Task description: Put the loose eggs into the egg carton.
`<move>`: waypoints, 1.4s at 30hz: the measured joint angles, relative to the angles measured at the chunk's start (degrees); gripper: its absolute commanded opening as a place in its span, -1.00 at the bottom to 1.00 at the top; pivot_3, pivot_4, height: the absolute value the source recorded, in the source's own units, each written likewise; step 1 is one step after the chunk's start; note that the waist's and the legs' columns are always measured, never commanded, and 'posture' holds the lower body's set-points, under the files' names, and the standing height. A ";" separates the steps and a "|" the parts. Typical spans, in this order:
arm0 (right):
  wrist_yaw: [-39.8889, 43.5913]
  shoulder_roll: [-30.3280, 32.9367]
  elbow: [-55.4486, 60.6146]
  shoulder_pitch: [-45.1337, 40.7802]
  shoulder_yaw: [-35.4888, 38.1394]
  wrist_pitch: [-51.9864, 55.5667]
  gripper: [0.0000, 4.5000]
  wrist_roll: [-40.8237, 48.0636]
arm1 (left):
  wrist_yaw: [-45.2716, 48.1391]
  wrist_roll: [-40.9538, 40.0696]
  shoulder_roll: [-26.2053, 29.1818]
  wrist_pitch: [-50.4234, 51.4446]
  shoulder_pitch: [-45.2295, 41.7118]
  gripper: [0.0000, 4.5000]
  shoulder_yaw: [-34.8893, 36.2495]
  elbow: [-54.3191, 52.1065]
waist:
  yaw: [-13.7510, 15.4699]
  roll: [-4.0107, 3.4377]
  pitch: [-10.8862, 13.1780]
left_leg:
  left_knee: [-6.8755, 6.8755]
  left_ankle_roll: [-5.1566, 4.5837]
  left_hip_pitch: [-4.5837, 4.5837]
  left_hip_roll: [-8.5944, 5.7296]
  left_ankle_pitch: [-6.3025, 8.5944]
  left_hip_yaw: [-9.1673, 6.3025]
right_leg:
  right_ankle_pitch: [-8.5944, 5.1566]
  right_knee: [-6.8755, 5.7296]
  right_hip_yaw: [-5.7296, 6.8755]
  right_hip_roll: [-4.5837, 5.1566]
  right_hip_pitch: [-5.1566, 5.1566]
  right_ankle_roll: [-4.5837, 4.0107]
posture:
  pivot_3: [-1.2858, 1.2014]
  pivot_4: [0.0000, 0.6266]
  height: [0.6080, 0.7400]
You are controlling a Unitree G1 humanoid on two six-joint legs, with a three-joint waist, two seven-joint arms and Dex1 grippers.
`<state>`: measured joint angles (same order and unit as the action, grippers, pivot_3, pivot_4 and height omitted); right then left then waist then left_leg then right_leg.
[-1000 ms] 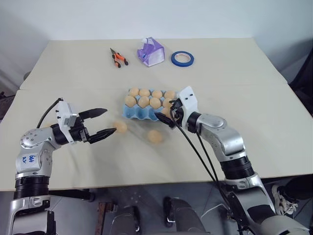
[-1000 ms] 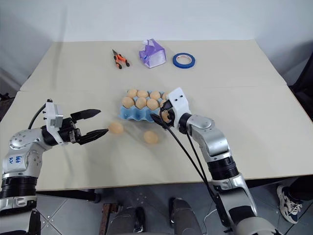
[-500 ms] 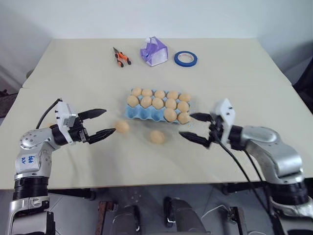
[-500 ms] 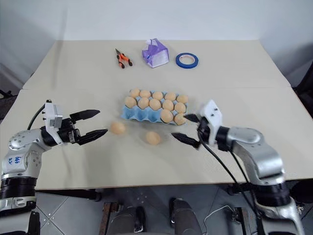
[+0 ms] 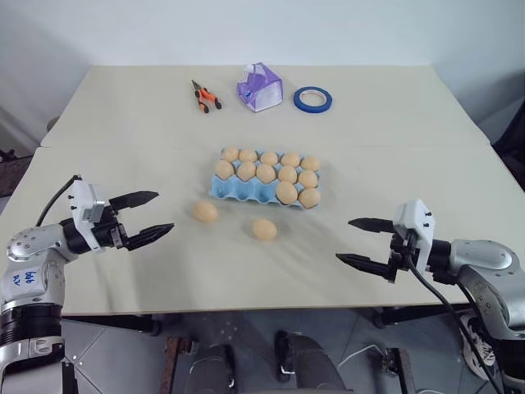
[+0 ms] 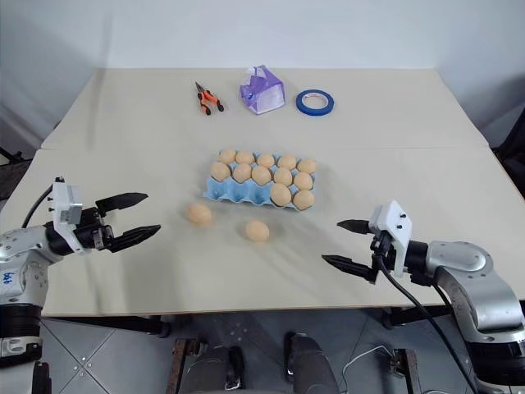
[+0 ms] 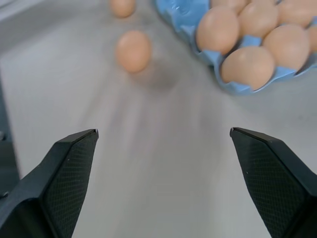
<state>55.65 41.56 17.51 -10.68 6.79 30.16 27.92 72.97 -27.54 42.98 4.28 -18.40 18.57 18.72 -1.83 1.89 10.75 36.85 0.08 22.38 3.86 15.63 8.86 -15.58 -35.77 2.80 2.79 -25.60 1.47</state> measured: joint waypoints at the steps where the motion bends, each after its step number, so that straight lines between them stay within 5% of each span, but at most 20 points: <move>1: -1.67 -1.02 0.98 -1.12 -1.07 1.35 0.98 -0.06 | 0.62 -0.26 0.35 0.00 0.69 1.00 0.30 -0.03 | -0.11 0.00 0.00 | -0.01 0.01 0.00 0.01 0.01 0.00 | -0.02 -0.02 0.00 0.00 -0.01 -0.03 | 0.03 -0.52 1.00; 10: -16.08 -13.60 4.49 -8.98 -15.00 9.46 0.98 -4.68 | 3.87 -0.63 2.29 0.65 5.92 1.00 1.69 -0.15 | -0.14 0.00 0.00 | -0.03 0.05 0.09 0.12 0.04 -0.06 | -0.14 -0.09 0.08 -0.02 -0.13 -0.24 | 0.03 -0.52 1.00; 23: -20.46 -22.34 -6.62 -13.71 -23.76 5.73 0.98 -14.15 | 0.98 -1.68 2.72 1.24 10.86 1.00 6.20 -2.56 | -0.53 0.03 -0.02 | 0.00 0.06 0.08 0.14 0.08 -0.06 | -0.14 -0.14 0.09 -0.02 -0.13 -0.24 | 0.03 -0.52 1.00; 26: -21.45 -24.79 -9.42 -14.51 -24.73 4.07 0.71 -16.14 | 0.14 -1.78 2.75 1.66 11.53 1.00 6.26 -3.37 | -0.97 0.03 -0.02 | 0.01 0.10 0.08 0.14 0.09 -0.06 | -0.14 -0.18 0.10 -0.02 -0.13 -0.24 | 0.03 -0.52 1.00; 33: -21.54 -25.29 -10.52 -14.96 -24.60 2.48 -0.29 -17.78 | -1.87 -2.34 2.69 2.70 11.99 1.00 6.23 -6.68 | -1.35 0.03 -0.02 | 0.01 0.11 0.07 0.14 0.09 -0.06 | -0.13 -0.18 0.10 -0.01 -0.12 -0.23 | 0.03 -0.52 1.00; 42: -21.51 -25.23 -2.06 -24.19 -18.09 10.05 -0.34 -12.56 | -3.37 -2.54 2.04 3.21 11.32 1.00 5.75 -7.30 | -1.53 0.03 -0.02 | 0.02 0.17 0.00 0.16 0.07 -0.07 | -0.14 -0.25 0.09 -0.02 -0.11 -0.24 | 0.03 -0.52 1.00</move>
<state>34.14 16.32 15.45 -34.88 -11.30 40.21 15.36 69.59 -30.08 45.02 7.49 -7.08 24.32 11.42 -3.36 1.92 10.72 36.87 0.24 22.39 4.02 15.69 8.79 -15.72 -36.01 2.89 2.76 -25.71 1.22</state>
